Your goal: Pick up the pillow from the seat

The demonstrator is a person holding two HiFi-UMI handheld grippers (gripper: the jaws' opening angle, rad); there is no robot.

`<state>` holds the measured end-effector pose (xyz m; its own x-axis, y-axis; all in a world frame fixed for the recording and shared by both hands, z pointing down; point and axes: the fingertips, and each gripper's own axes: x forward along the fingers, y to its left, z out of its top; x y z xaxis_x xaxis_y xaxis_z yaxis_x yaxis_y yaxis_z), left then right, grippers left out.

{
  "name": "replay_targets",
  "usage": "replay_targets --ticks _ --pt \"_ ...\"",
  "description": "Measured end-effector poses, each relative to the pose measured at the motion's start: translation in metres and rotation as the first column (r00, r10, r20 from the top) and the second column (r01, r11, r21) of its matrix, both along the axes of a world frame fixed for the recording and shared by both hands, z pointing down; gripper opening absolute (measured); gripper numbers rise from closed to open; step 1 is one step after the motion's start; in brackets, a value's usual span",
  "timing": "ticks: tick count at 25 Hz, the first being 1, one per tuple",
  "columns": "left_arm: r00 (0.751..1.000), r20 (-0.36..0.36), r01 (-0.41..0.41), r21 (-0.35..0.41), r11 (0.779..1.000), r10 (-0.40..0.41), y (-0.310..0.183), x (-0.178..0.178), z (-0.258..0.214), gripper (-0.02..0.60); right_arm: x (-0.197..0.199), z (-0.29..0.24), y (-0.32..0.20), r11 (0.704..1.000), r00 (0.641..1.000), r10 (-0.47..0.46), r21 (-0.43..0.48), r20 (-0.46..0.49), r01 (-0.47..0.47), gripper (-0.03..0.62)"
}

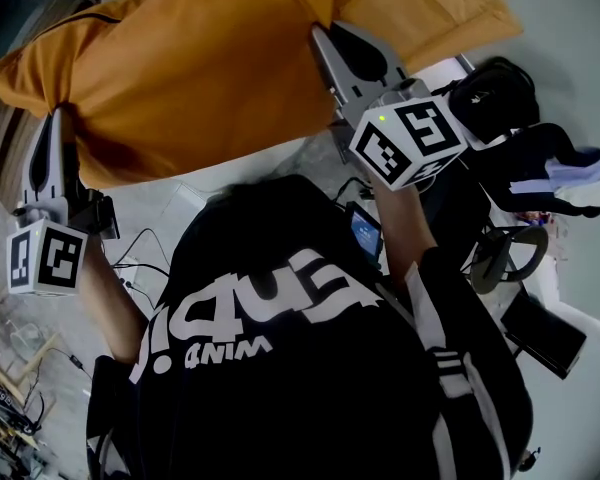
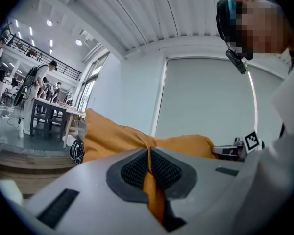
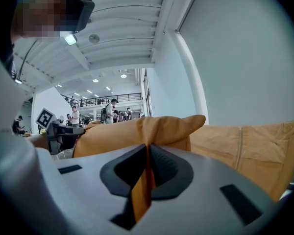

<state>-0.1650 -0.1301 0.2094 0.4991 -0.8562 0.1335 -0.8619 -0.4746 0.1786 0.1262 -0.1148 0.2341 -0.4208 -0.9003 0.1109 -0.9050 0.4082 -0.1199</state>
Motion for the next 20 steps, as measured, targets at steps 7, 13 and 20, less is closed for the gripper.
replay_targets --ticks 7,13,20 --pt "1.0 0.003 -0.003 -0.005 1.0 0.003 -0.0005 0.0015 -0.0003 0.018 0.001 0.0017 -0.0005 1.0 1.0 0.001 -0.009 0.004 -0.001 0.044" --pt "1.0 0.009 0.003 -0.011 1.0 -0.003 -0.0016 0.0025 -0.0015 0.018 0.0023 0.0033 -0.0016 1.0 1.0 0.0 -0.013 0.004 0.0 0.044" --pt "1.0 -0.013 -0.004 -0.021 1.0 0.004 -0.0029 0.0012 0.0057 0.018 0.0018 0.0063 -0.0039 1.0 1.0 -0.001 -0.017 0.003 0.001 0.044"
